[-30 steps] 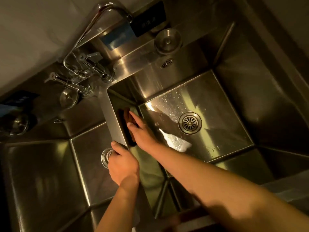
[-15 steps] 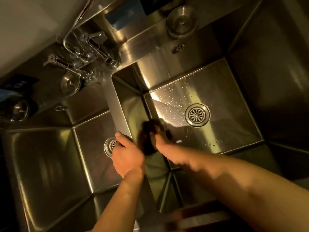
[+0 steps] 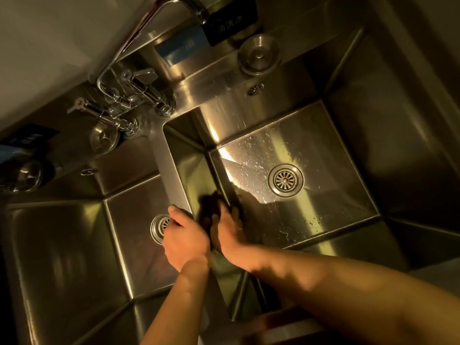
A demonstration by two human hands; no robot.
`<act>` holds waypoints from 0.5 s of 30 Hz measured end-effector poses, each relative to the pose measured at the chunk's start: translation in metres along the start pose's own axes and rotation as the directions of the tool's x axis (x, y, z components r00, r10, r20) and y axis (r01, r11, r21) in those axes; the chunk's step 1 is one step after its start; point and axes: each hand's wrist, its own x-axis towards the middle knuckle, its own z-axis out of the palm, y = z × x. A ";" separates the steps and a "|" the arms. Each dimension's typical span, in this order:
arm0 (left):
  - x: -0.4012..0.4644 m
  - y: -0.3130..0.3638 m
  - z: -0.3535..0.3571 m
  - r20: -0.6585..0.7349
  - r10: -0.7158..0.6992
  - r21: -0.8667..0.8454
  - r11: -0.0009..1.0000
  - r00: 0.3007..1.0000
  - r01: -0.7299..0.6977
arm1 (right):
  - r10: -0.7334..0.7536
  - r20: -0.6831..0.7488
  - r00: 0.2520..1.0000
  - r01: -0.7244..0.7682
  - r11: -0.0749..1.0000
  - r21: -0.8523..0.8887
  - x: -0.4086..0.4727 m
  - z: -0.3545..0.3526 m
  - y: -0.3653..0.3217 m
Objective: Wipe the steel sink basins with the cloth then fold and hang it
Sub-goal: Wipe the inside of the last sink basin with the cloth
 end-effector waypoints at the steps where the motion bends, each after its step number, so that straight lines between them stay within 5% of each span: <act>1: 0.000 -0.001 0.000 -0.003 0.001 -0.001 1.000 1.000 -0.001 | -0.128 -0.031 0.991 0.127 0.991 -0.040 0.000 0.001 -0.010; 7: 0.003 -0.006 0.002 0.013 -0.024 0.001 1.000 1.000 0.024 | -0.547 -0.028 0.837 0.546 0.837 -0.041 0.013 -0.005 -0.057; 10: 0.003 -0.008 0.003 0.012 -0.033 0.008 0.999 0.999 0.033 | -0.569 -0.063 0.820 0.569 0.822 -0.011 0.021 0.003 -0.054; 15: 0.004 -0.006 0.004 -0.003 -0.034 0.018 0.999 0.999 0.034 | -0.432 -0.052 0.900 0.434 0.899 0.051 0.047 0.012 -0.040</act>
